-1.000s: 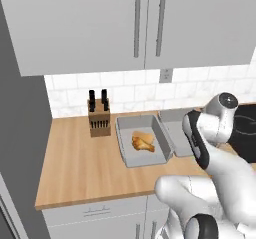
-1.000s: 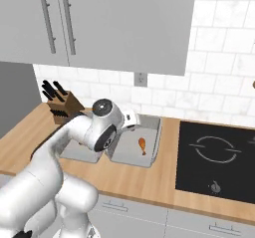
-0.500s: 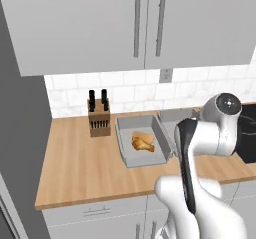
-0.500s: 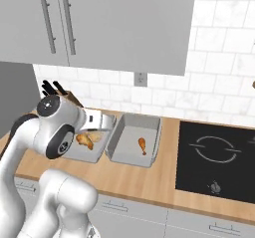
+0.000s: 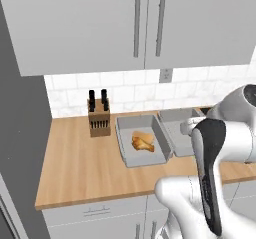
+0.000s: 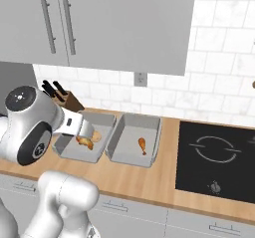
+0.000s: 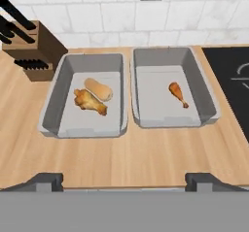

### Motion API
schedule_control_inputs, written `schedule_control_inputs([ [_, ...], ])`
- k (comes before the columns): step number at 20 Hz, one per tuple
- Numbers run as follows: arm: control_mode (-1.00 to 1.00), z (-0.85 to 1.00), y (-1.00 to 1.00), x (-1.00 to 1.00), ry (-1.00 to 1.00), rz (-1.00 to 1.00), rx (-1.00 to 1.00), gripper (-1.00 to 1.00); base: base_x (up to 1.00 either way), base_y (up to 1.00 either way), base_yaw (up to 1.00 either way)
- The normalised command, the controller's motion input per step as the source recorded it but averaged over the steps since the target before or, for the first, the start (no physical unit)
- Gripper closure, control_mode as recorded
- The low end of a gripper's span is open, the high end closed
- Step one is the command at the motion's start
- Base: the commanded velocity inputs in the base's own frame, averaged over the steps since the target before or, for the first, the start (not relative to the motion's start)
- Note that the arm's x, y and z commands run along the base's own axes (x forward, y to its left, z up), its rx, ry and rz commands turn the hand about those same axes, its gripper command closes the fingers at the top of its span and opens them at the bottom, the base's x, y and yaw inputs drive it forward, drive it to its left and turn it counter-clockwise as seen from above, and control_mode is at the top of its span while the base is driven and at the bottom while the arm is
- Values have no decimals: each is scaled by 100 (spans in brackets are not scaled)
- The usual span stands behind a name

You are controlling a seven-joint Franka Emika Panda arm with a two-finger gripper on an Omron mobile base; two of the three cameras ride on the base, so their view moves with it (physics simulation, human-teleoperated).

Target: Place one squash and one chicken drumstick in each tupperware on the nearby counter, to pack two identical lunches.

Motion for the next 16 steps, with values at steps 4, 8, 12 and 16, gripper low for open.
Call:
schedule_control_inputs([
  [4, -100, -74, 1, -95, -31, 20, 1, -100, 0, 0, 0],
  [8, 100, -21, 15, -66, -3, 1, -2, -100, -25, 6, 0],
  [12, 100, 0, 0, 0, 0, 0, 0, -100, -100, 14, 0],
  [16, 100, 0, 0, 0, 0, 0, 0, -100, -100, 0, 0],
])
